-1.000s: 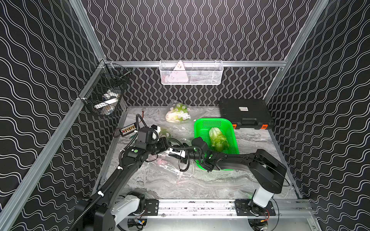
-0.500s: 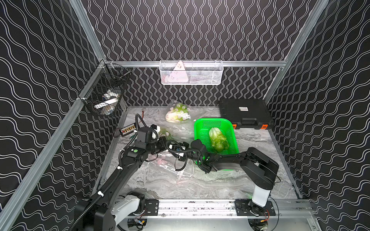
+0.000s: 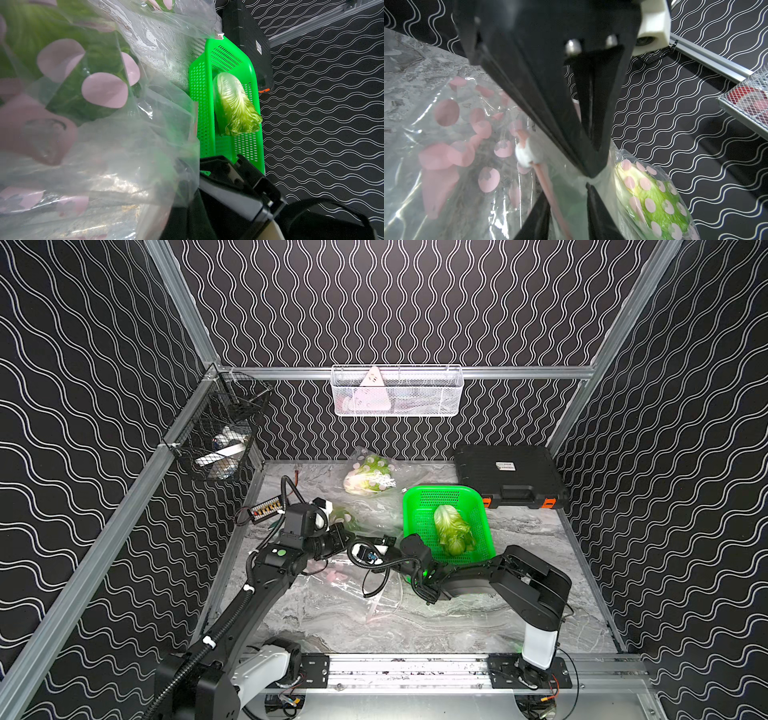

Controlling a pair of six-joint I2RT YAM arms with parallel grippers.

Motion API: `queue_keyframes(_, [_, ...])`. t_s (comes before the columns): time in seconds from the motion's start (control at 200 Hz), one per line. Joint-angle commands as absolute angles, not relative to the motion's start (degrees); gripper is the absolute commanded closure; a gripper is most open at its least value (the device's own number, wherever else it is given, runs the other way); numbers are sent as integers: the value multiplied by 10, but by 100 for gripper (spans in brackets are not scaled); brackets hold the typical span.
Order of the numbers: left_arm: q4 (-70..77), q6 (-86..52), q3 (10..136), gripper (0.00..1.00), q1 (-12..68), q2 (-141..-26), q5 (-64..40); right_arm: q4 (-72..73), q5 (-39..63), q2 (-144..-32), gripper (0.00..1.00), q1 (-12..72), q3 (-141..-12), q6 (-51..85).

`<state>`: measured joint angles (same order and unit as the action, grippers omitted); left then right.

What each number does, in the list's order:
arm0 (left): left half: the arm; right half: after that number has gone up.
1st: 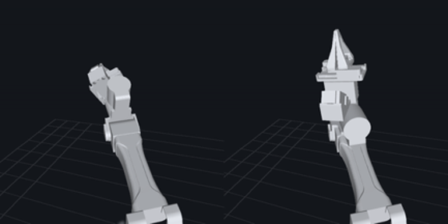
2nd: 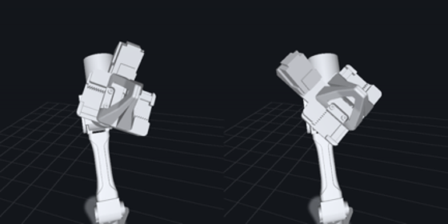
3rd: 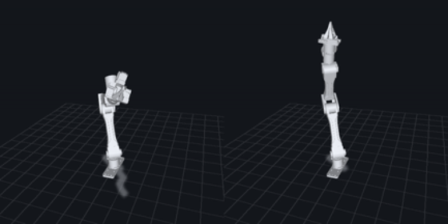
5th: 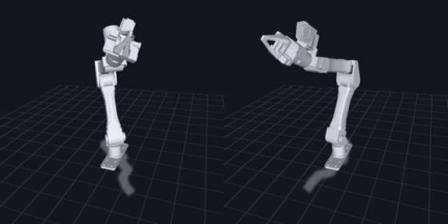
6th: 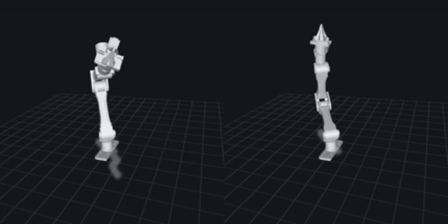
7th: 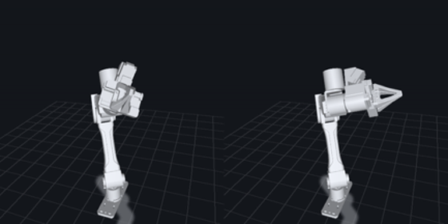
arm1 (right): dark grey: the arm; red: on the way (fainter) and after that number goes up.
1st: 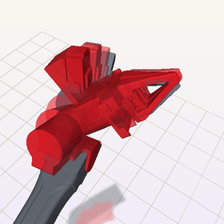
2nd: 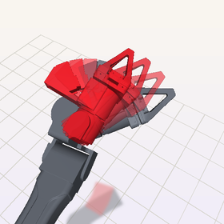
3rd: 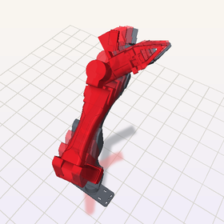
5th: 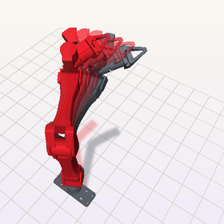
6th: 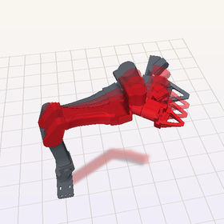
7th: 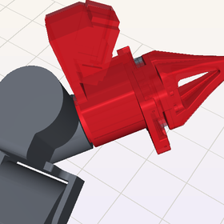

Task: Open the zip-top bag and take out the chinese cabbages
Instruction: Unzip the zipper on the zipper food storage bag.

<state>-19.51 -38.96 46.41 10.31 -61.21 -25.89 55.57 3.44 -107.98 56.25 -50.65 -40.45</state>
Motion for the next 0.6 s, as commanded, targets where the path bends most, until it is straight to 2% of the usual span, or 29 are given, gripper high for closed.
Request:
queue_keyframes(0.0, [-189,-381,472,100,100,-613,-267,561,48,-1067,82,564,-500,-400])
queue_keyframes(0.11, [-187,-381,478,100,94,-617,-275,530,57,-1050,100,565,-493,-397])
queue_keyframes(0.275, [-214,-346,526,100,77,-625,-293,448,121,-1005,100,561,-485,-368])
queue_keyframes(0.295, [-224,-338,536,86,77,-628,-290,440,129,-1000,100,558,-486,-362])
queue_keyframes(0.32, [-238,-327,553,55,75,-630,-284,431,140,-993,100,555,-485,-356])
queue_keyframes(0.335, [-247,-320,563,42,74,-631,-279,425,145,-990,100,554,-486,-352])
queue_keyframes(0.38, [-282,-305,590,12,73,-631,-252,403,160,-978,100,548,-489,-344])
queue_keyframes(0.4, [-299,-298,606,3,73,-630,-234,390,166,-973,100,546,-491,-342])
queue_keyframes(0.595, [-411,-165,739,1,72,-574,-130,260,234,-921,100,510,-525,-304])
